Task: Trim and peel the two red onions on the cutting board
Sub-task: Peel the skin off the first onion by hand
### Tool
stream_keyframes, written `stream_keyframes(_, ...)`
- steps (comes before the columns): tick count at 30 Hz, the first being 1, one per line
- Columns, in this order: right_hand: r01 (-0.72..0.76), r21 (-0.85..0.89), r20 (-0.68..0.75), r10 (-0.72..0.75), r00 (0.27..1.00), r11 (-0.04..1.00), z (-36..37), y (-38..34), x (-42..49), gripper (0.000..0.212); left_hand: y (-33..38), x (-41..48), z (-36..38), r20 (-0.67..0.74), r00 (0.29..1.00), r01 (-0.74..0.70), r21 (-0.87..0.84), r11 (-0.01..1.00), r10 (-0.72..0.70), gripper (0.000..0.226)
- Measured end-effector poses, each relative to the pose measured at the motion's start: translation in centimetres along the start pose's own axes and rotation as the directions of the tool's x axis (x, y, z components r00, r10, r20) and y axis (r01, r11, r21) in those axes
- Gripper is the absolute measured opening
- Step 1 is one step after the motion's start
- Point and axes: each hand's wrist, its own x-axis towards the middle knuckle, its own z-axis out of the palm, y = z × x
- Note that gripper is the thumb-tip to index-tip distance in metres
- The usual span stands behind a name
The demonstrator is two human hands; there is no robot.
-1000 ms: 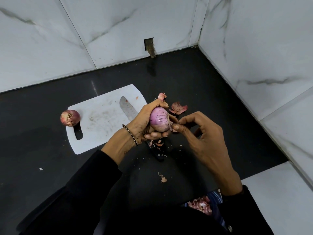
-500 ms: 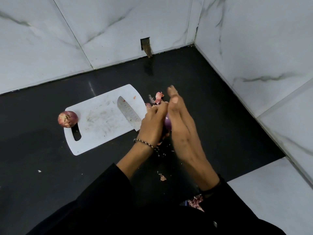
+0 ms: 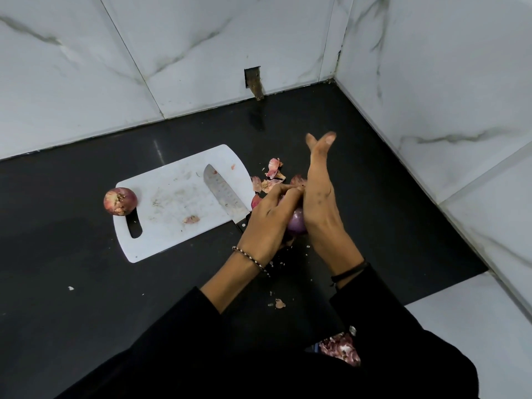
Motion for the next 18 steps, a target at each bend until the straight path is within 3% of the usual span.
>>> stream_keyframes(4, 0.034, -0.079, -0.019, -0.036, 0.999, 0.996, -0.8, 0.0, 0.9, 0.073, 0.2, 0.4, -0.6, 0.041, 0.989, 0.149, -0.14, 0.979, -0.145, 0.05)
stream_keyframes(8, 0.022, 0.05, -0.095, -0.017, 0.995, 0.999, -2.1, 0.1, 0.9, 0.074, 0.2, 0.2, -1.4, 0.113, 0.971, 0.23, -0.237, 0.944, -0.209, 0.063)
stream_keyframes(10, 0.037, 0.048, -0.147, -0.029, 0.989, 0.998, -2.5, 0.3, 0.5, 0.075, 0.0, 0.2, -1.6, 0.135, 0.971, 0.229, -0.281, 0.932, -0.198, 0.056)
stream_keyframes(15, 0.102, -0.217, -0.208, -0.148, 0.967, 0.971, -1.8, 0.9, -0.8, 0.046, -0.6, 0.5, -1.3, 0.147, 0.969, 0.239, -0.353, 0.905, -0.199, 0.049)
stream_keyframes(18, 0.209, -0.443, -0.172, -0.311, 0.935, 0.872, -0.2, 2.0, -1.3, 0.034, -0.1, 0.3, -0.9, 0.081, 0.96, 0.278, -0.406, 0.87, -0.269, 0.044)
